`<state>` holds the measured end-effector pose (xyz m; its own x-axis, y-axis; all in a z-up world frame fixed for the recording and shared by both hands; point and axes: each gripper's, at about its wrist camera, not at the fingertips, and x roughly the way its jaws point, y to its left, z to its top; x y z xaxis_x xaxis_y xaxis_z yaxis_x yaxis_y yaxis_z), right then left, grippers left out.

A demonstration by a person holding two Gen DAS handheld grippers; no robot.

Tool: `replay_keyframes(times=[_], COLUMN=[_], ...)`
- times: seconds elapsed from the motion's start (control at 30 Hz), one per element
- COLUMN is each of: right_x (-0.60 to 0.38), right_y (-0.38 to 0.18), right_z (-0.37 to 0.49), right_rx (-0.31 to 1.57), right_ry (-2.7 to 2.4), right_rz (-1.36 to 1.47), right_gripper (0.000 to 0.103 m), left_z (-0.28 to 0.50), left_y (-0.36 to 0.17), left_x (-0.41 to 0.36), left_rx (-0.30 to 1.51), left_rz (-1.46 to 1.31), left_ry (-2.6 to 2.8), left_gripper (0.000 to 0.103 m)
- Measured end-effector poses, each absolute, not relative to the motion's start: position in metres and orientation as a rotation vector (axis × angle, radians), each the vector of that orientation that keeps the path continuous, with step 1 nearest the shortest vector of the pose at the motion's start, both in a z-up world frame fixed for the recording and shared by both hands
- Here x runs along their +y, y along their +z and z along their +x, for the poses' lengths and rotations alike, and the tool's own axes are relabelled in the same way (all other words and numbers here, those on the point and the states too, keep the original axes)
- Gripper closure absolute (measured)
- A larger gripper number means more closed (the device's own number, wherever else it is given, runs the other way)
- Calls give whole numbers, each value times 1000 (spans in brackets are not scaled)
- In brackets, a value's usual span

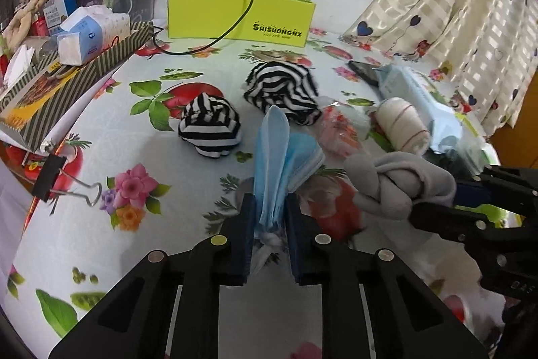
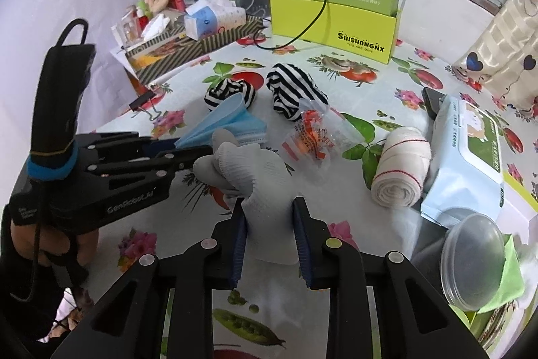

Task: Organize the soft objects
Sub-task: 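Lift and carry the blue mask and white glove toward the white tray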

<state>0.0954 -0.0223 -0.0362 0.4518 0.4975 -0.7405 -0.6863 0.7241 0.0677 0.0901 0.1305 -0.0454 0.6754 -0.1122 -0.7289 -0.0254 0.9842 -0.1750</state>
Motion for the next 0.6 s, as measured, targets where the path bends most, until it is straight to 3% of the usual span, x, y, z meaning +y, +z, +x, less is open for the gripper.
replay_keyframes(times=[0.6], right_x=[-71], right_y=[7], right_z=[57], right_rx=[701], right_ry=[706], right_rz=[-176], right_gripper=[78], left_z=[46], left_y=[9], left_x=[94], left_rx=[715], left_rz=[-177], left_ry=[-83], left_gripper=[85])
